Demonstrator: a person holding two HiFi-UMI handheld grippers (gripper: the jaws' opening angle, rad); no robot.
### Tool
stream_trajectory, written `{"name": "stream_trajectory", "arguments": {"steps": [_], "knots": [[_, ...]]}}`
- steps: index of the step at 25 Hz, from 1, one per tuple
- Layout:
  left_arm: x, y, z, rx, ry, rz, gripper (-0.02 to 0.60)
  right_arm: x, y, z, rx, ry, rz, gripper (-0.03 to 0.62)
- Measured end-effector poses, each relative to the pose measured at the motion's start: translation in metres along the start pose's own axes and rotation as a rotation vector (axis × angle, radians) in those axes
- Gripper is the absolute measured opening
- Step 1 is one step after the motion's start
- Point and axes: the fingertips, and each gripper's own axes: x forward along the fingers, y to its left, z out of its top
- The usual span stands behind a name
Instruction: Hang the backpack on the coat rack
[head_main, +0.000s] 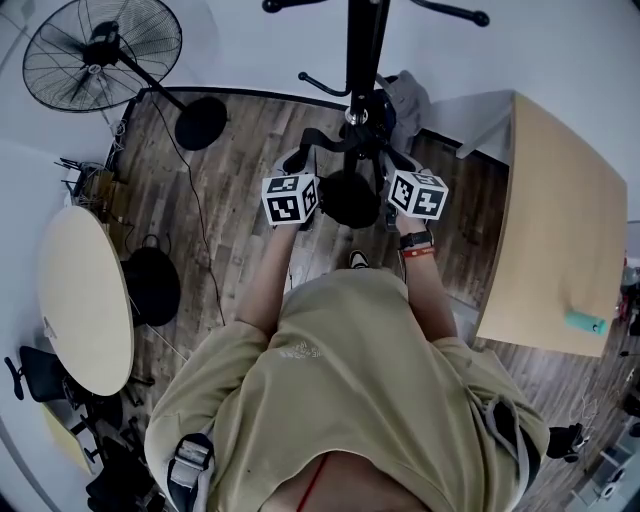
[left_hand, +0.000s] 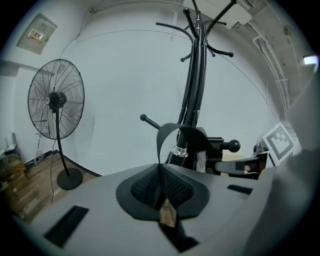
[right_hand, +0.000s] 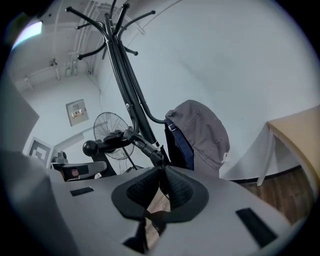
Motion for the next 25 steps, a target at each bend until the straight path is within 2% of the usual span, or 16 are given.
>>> {"name": "stream_trajectory", "arguments": {"steps": [7, 12, 20, 25], "knots": [[0.005, 0.004, -0.023, -0.015, 0.049, -0.011, 0.026, 0.004, -0.01, -0.028, 0.013, 0.045, -0.049, 0.048], [0.013, 0.004, -0.043, -0.062, 0.085, -0.018, 0.026, 0.011, -0.011, -0.047, 0.013, 0.072, -0.051, 0.048], [0.025, -0.007, -0.062, -0.039, 0.12, -0.07, 0.026, 0.021, 0.001, -0.065, -0.018, 0.102, -0.026, 0.052], [0.032, -0.024, -0.08, 0.022, 0.166, -0.123, 0.028, 0.026, 0.007, -0.071, -0.053, 0.087, -0.015, 0.057]]}}
